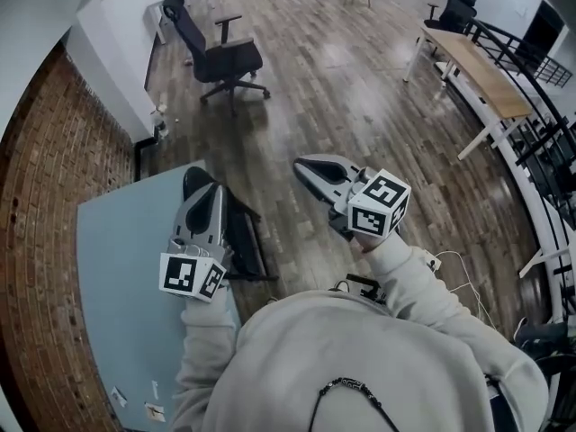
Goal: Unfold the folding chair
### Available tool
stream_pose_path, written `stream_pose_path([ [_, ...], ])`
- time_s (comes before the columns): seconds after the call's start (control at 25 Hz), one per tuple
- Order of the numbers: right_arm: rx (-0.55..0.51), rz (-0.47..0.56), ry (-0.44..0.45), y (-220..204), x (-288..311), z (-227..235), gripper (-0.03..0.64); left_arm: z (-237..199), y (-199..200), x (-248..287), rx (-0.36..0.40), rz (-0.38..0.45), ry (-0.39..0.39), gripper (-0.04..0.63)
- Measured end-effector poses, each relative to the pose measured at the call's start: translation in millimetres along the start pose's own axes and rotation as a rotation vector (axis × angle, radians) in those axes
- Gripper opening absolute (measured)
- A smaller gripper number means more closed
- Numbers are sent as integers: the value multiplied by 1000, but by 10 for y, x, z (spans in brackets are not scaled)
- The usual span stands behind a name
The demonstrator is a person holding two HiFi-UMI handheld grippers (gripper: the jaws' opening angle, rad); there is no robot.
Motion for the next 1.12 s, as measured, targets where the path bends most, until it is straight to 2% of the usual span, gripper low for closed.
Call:
stream_pose_path([
  [0.12,2,6,-2,68,31,113,8,15,-87,31,-17,41,68,5],
  [0.28,12,33,-10,51,177,318,8,-72,-145,67,10,42,80,5],
  [0.36,28,46,-15,-22,342,426,8,-202,-189,64,24,21,103,5],
  [0.48,86,7,-21,-337,710,517,8,-441,-311,-74,32,-79,199,5],
  [0.56,125,-103,-34,-715,939,564,19,-598,-481,-195,53,-164,302,5],
  [0.6,138,-187,-36,-965,1044,591,66,-681,-630,-247,68,-213,348,22],
  [0.64,149,-277,-33,-1256,1142,617,194,-770,-831,-296,74,-281,382,187],
  [0.68,169,-362,-28,-1590,1229,636,223,-857,-1065,-357,69,-364,407,303],
  [0.72,206,-441,-22,-1962,1298,639,240,-934,-1303,-443,52,-454,428,372],
  [0.76,263,-516,-16,-2359,1347,620,255,-995,-1520,-555,29,-538,449,406],
  [0.88,416,-691,-5,-3434,1452,458,275,-1134,-2006,-868,-33,-710,491,434],
  [0.96,446,-756,-7,-3920,1559,272,301,-1217,-2191,-989,-82,-741,498,446],
  [1.12,448,-819,-27,-4573,1953,-54,335,-1389,-2440,-1124,-177,-760,488,449],
])
Point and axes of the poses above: the fingertips, and each gripper's own axes: x forward along the fingers, z to its right, y out of its top, the point moved 10 cm from there along -x, backward along the fingers, and after that the axes turned 7 degrees about z, right-handed, at the moved point
